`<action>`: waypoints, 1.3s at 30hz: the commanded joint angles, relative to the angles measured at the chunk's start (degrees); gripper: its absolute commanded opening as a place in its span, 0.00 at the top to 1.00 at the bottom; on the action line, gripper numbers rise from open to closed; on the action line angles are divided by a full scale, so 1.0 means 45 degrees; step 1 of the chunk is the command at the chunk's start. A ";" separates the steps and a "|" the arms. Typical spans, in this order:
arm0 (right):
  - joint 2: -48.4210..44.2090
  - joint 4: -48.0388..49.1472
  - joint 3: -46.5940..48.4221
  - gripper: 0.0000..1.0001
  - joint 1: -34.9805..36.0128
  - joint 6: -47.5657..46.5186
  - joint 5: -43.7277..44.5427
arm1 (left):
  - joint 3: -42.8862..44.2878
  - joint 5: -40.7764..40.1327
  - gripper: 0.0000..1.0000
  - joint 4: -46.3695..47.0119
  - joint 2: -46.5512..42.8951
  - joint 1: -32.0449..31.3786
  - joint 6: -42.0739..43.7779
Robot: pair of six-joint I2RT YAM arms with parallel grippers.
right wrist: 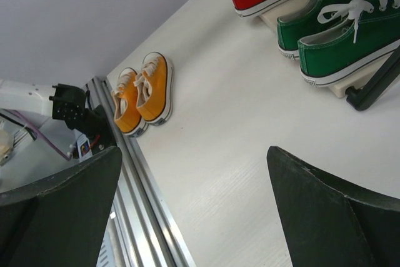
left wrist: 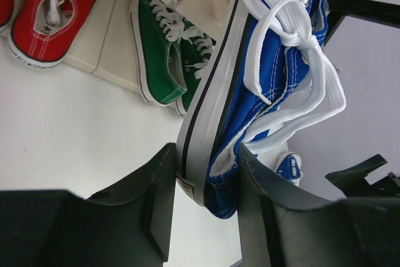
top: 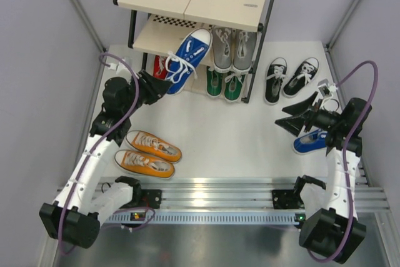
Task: Place and organize the shoes onto the shoe shelf
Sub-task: Place the shoe at the shoe shelf.
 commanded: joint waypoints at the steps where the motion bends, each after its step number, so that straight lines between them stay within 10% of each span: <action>1: -0.0188 0.0407 -0.0009 0.01 -0.0182 -0.0207 -0.0373 | 0.0172 0.1823 1.00 0.3168 -0.0383 0.0030 -0.1007; 39: -0.0247 0.0524 -0.0145 0.01 -0.0201 -0.0148 -0.0314 | 0.7592 0.0945 1.00 0.1918 0.8189 0.3857 -0.0987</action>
